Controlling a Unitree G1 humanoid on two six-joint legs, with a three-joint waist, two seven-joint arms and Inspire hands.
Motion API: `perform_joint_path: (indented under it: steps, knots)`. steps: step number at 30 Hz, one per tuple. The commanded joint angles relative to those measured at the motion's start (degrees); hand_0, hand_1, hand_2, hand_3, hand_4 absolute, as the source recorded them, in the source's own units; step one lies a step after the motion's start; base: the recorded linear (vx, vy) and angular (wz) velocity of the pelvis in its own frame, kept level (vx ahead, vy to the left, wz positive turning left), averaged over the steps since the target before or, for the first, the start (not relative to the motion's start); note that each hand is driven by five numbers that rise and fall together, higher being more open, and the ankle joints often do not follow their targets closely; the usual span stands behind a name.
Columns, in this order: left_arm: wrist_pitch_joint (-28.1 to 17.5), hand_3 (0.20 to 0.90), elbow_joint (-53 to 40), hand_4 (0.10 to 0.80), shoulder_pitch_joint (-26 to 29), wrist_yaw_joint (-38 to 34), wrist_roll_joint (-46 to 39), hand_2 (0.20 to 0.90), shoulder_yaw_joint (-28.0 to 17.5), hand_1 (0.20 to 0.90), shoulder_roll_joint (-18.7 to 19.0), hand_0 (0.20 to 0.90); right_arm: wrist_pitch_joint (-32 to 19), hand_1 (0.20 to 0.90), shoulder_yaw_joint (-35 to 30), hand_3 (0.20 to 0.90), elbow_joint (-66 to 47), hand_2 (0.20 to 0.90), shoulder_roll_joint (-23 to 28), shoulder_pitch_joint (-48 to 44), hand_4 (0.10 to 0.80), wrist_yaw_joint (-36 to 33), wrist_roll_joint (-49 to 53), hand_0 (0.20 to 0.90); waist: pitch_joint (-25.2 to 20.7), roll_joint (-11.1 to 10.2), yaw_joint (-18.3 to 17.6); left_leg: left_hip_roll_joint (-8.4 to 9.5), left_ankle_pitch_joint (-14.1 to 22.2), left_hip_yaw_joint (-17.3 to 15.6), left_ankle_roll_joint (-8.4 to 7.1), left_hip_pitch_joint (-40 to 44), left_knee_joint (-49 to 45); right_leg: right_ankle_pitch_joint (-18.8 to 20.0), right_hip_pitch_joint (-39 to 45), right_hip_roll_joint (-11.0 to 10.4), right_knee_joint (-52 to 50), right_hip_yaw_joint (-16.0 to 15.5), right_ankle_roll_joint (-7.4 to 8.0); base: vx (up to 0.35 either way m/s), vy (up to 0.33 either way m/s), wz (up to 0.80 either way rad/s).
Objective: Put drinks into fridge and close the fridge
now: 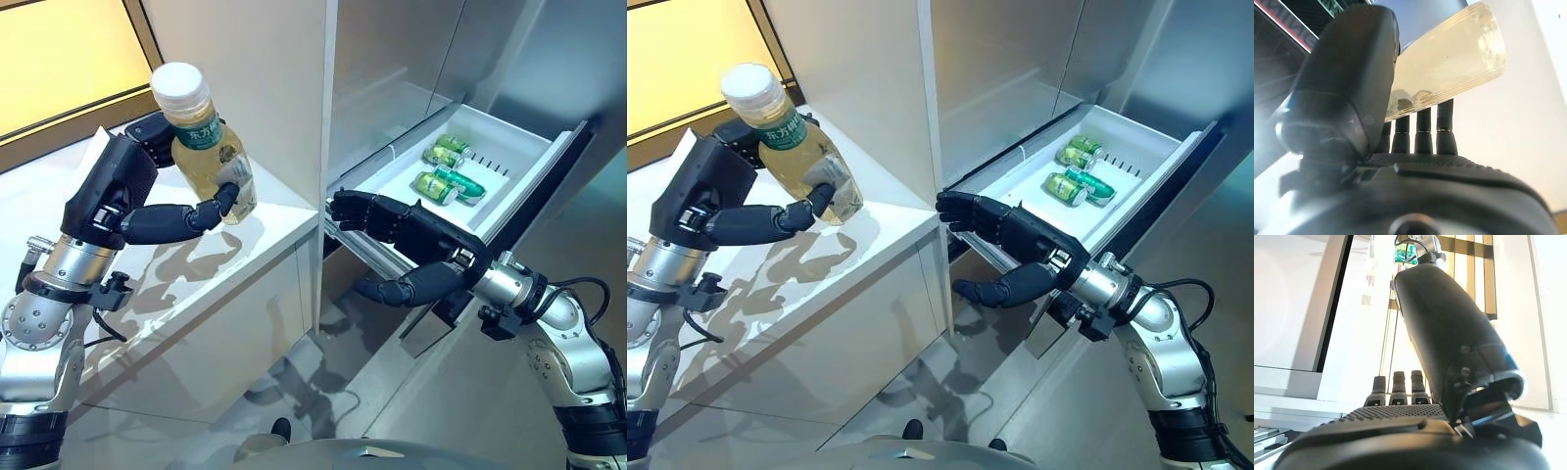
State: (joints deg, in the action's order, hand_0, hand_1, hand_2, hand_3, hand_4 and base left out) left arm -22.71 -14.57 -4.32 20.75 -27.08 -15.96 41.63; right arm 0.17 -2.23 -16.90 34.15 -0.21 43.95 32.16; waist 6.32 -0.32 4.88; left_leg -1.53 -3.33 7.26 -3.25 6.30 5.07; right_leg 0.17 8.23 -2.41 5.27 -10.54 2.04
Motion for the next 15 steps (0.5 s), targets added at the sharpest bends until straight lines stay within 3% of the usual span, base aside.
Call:
perform_joint_path:
  steps: [1,15]
  knots:
    - [-7.83,0.2,-5.49,0.1,7.04,-1.03,-7.25,0.3,-4.45,0.3,4.86,0.3,-2.76,0.9,0.09,0.9,-1.3,0.9,0.76,-5.04,0.8,-3.02,5.53,0.9,-5.51,-0.38,-1.05,5.08,2.88,-2.26,3.99,0.21,-0.07,1.61,-0.84,0.01,-0.92,1.48,1.88,0.0,0.0,0.0]
    - [-4.41,0.2,-6.13,0.1,11.77,1.39,-9.4,0.3,1.66,0.3,5.94,0.3,0.81,0.9,6.53,0.9,1.78,0.9,1.2,-11.5,0.8,-7.26,6.59,0.9,-5.44,-0.51,-0.11,5.28,3.06,-1.74,4.04,0.63,-0.07,1.5,-0.33,-0.08,-0.9,1.03,1.78,0.0,0.0,0.0]
